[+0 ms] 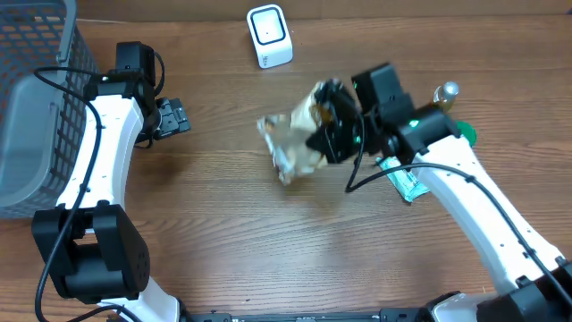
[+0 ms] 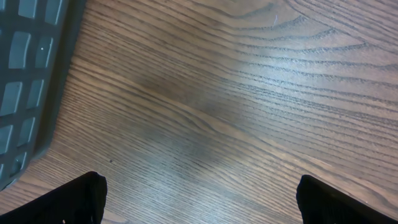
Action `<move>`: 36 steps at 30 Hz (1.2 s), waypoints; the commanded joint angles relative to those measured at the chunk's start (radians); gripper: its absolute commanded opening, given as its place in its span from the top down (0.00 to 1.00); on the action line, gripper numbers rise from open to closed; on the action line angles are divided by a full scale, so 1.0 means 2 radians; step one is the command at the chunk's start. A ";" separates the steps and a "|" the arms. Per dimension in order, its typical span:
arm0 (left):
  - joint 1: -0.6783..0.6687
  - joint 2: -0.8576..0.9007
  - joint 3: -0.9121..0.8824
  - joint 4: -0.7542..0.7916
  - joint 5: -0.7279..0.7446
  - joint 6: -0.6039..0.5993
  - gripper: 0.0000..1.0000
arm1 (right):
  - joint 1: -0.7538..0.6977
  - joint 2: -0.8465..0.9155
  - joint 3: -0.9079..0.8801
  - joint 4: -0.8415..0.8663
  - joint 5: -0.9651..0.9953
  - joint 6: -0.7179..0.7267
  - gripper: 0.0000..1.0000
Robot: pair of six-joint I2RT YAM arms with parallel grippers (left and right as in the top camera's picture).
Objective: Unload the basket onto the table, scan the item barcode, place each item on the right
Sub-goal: 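Hold the Pantree bag up to the white scanner with the right gripper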
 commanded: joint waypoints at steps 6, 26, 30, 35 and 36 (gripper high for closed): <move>0.002 -0.001 0.009 0.000 -0.010 0.004 0.00 | 0.006 0.061 0.253 -0.049 0.112 -0.031 0.93; 0.002 -0.001 0.009 0.000 -0.010 0.004 0.00 | 0.042 0.283 0.289 0.235 0.326 -0.305 0.96; 0.002 -0.001 0.009 0.000 -0.010 0.004 0.00 | 0.042 0.316 0.288 0.288 0.339 -0.314 0.96; 0.002 -0.001 0.009 0.000 -0.010 0.004 0.00 | 0.043 0.351 0.288 0.352 0.339 -0.314 0.96; 0.002 -0.001 0.009 0.000 -0.010 0.004 0.00 | 0.043 0.355 0.288 0.362 0.339 -0.314 0.96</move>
